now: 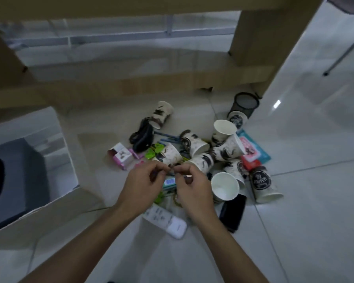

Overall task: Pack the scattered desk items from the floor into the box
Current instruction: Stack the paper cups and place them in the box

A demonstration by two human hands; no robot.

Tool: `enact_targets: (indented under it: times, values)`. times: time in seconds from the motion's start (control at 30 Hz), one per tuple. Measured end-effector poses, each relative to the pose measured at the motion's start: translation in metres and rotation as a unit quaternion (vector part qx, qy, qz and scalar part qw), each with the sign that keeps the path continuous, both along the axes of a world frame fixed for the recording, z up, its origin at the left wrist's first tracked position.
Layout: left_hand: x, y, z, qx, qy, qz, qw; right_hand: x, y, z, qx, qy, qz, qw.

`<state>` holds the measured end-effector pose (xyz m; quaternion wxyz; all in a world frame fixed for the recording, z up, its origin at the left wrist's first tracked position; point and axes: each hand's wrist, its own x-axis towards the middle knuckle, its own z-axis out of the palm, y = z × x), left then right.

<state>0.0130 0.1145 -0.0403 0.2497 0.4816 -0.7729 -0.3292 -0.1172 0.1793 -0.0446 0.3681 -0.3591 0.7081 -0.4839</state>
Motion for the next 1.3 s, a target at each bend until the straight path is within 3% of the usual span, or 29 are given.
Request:
enact_targets:
  times: [0.17,0.27,0.4,0.5,0.63,0.7,0.8,0.9,0.97,1.03,1.1,1.17,1.23,1.3]
  values:
    - [-0.016,-0.024,0.0,0.036,-0.001,-0.051,0.998,-0.028,-0.021,0.014,-0.011,0.046,-0.005,0.999]
    - [-0.035,-0.037,-0.004,0.039,0.023,-0.048,0.998,-0.049,-0.042,0.02,-0.031,0.183,-0.021,0.982]
    - [-0.057,-0.052,-0.007,0.045,0.04,-0.054,0.997,-0.085,-0.072,0.018,0.073,0.426,-0.067,0.899]
    - [-0.07,-0.063,-0.006,0.055,0.059,-0.046,0.996,-0.113,-0.095,0.012,0.176,0.514,-0.066,0.837]
    - [-0.084,-0.081,-0.003,0.034,0.053,-0.047,0.997,-0.131,-0.11,0.006,0.235,0.521,0.0,0.821]
    - [-0.087,-0.089,-0.004,0.041,0.059,-0.045,0.996,-0.129,-0.112,0.008,0.178,0.511,-0.03,0.84]
    - [-0.086,-0.099,-0.003,0.045,0.07,-0.051,0.995,-0.111,-0.11,0.022,0.019,0.483,-0.089,0.871]
    - [-0.084,-0.105,0.0,0.053,0.106,-0.065,0.991,-0.088,-0.11,0.032,-0.113,0.352,-0.03,0.928]
    - [-0.077,-0.109,0.0,0.062,0.118,-0.034,0.99,-0.08,-0.113,0.032,-0.121,0.209,0.032,0.97]
    - [-0.065,-0.111,-0.004,0.058,0.093,0.027,0.994,-0.081,-0.116,0.024,-0.079,0.172,0.029,0.982]
    - [-0.049,-0.115,-0.012,0.062,0.073,0.084,0.992,-0.091,-0.123,0.012,0.01,0.269,0.045,0.962]
    - [-0.035,-0.118,-0.018,0.08,0.077,0.11,0.988,-0.096,-0.13,0.0,0.142,0.37,0.129,0.909]
    - [-0.027,-0.12,-0.021,0.092,0.09,0.118,0.985,-0.093,-0.136,-0.009,0.255,0.421,0.188,0.85]
    - [-0.024,-0.121,-0.021,0.096,0.097,0.123,0.983,-0.09,-0.139,-0.015,0.286,0.436,0.186,0.833]
